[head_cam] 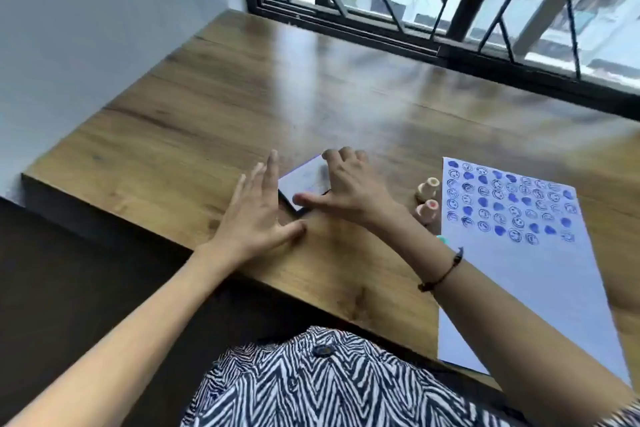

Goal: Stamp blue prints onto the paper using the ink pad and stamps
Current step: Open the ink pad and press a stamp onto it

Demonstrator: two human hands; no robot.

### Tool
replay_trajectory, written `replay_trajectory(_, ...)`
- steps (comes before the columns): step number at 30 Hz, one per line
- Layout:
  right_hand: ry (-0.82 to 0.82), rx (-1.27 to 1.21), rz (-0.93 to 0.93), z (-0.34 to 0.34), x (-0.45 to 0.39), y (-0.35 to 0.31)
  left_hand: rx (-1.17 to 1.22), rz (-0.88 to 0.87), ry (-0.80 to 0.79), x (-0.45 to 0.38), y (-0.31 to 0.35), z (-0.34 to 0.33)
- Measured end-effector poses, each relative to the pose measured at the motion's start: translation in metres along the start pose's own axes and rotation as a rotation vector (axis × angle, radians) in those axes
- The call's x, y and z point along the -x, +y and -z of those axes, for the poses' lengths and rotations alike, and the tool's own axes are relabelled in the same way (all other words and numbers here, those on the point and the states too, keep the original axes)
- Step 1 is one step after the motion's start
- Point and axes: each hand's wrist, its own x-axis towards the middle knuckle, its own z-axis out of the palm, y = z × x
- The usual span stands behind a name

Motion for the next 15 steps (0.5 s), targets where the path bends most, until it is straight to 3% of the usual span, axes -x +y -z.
replay_trajectory(8,0.022,0.182,0.005,-0.015,-0.009,-0.021,0.104,0.004,0.263,0.004,0.0,-0.007)
replay_trajectory(15,-0.004,0.099,-0.02,-0.005,-0.016,-0.023,0.155,0.035,0.282,0.002,0.0,-0.009)
